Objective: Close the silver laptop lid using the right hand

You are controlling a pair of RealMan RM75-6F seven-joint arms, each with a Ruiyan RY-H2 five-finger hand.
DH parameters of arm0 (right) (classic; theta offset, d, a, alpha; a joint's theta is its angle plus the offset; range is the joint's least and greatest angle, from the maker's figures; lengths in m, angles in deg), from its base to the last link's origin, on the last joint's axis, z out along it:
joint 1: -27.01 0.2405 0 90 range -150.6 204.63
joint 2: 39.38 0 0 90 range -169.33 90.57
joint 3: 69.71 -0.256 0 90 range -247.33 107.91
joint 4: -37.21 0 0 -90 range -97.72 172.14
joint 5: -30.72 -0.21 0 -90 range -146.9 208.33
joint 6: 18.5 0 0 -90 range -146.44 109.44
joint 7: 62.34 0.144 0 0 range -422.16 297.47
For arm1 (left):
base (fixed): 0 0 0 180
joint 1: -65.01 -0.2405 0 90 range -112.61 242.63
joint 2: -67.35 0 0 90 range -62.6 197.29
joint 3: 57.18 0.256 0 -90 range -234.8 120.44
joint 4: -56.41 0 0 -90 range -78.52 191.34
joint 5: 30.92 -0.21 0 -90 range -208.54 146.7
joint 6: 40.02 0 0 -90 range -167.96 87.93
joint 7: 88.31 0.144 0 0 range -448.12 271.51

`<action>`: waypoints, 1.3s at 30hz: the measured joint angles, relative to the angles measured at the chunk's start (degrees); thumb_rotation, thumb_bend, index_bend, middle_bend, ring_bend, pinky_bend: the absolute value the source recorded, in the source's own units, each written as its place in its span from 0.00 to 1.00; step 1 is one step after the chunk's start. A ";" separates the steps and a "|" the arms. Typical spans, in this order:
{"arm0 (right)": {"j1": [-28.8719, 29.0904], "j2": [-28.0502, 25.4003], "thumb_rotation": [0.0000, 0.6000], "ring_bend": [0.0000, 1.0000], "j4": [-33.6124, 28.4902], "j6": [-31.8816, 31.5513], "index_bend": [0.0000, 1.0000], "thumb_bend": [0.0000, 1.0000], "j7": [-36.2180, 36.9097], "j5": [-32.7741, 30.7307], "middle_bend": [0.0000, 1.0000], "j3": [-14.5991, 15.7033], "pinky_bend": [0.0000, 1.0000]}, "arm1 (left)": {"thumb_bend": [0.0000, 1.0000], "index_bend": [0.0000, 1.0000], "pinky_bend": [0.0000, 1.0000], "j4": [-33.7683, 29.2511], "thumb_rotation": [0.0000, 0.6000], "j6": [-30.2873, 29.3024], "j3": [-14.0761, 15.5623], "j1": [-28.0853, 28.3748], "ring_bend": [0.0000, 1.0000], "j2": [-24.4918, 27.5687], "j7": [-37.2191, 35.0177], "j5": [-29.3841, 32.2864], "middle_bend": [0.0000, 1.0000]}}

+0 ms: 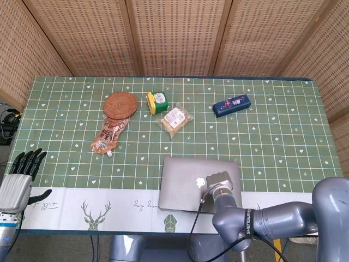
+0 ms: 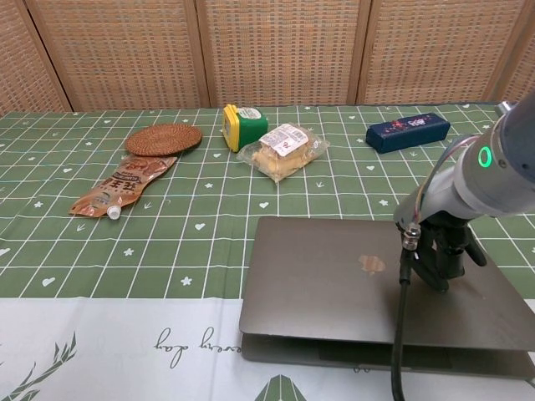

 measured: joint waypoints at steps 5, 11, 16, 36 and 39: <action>-0.73 0.55 1.00 0.39 0.72 0.81 0.62 0.99 0.17 0.85 0.47 0.81 0.44 | 0.14 0.00 0.00 -0.03 1.00 -0.06 0.03 -0.03 0.00 -0.02 0.14 -0.06 0.00; -1.52 0.71 1.00 0.39 1.35 1.72 0.61 0.99 0.47 1.76 0.47 1.57 0.43 | 0.14 0.00 0.00 -0.08 1.00 -0.06 0.07 -0.01 0.00 -0.11 0.39 -0.18 0.00; -1.84 0.79 1.00 0.38 1.54 1.97 0.61 0.97 0.64 2.07 0.46 1.96 0.42 | 0.14 0.00 0.00 -0.05 1.00 -0.05 0.09 -0.01 0.00 -0.16 0.50 -0.19 0.00; -3.48 -2.34 1.00 0.25 -2.92 -0.03 0.46 0.79 3.98 9.97 0.32 2.54 0.26 | 0.14 0.00 0.00 -0.37 1.00 -1.36 0.13 -0.48 0.00 -0.07 1.00 -0.87 0.00; -4.27 -4.21 1.00 0.15 -5.41 -1.49 0.36 0.59 6.10 15.69 0.22 2.35 0.16 | 0.14 0.00 0.00 -0.44 1.00 -1.77 0.10 -0.61 0.00 -0.11 1.24 -1.07 0.00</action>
